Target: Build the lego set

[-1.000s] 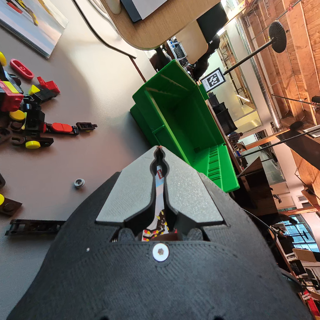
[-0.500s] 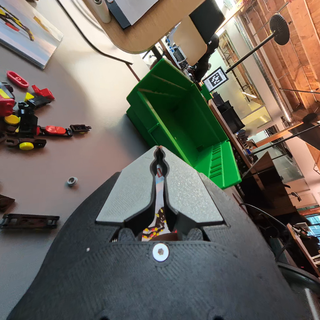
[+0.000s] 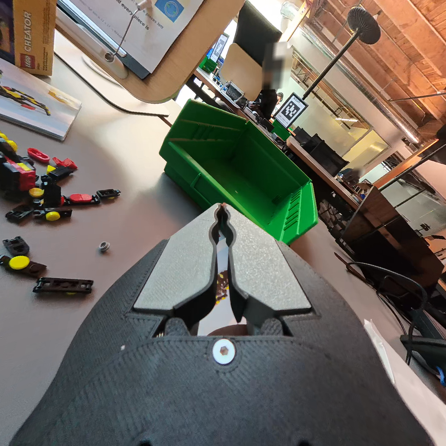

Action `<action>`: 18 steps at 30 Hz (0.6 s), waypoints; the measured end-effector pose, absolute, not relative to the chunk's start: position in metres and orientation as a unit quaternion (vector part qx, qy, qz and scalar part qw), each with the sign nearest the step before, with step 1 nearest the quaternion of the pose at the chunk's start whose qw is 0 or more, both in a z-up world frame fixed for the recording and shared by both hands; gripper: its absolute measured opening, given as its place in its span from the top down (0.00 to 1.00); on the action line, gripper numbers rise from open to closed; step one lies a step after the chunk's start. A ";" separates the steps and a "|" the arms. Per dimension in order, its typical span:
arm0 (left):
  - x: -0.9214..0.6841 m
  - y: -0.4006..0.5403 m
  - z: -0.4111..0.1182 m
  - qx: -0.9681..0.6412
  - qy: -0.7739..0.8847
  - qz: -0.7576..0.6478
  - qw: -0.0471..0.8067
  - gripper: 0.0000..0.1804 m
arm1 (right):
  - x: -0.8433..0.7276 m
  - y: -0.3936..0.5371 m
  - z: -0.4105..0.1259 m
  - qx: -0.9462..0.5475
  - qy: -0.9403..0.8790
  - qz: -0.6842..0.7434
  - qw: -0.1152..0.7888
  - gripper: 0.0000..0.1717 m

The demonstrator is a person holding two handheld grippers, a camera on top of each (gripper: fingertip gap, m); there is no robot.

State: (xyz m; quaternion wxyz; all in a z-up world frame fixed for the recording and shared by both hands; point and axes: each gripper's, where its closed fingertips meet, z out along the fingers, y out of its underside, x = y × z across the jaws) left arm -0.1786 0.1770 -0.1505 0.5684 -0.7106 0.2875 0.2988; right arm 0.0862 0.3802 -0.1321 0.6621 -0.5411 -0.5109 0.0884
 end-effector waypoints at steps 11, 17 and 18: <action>-0.170 0.180 -0.156 -0.665 0.350 0.407 0.518 1.00 | 0.087 0.355 -0.127 -0.506 -0.524 0.085 0.680 1.00; -0.162 0.183 -0.157 -0.653 0.369 0.416 0.514 1.00 | 0.096 0.365 -0.119 -0.522 -0.490 0.117 0.688 1.00; -0.161 0.184 -0.157 -0.652 0.371 0.416 0.515 1.00 | 0.097 0.367 -0.118 -0.525 -0.484 0.122 0.689 1.00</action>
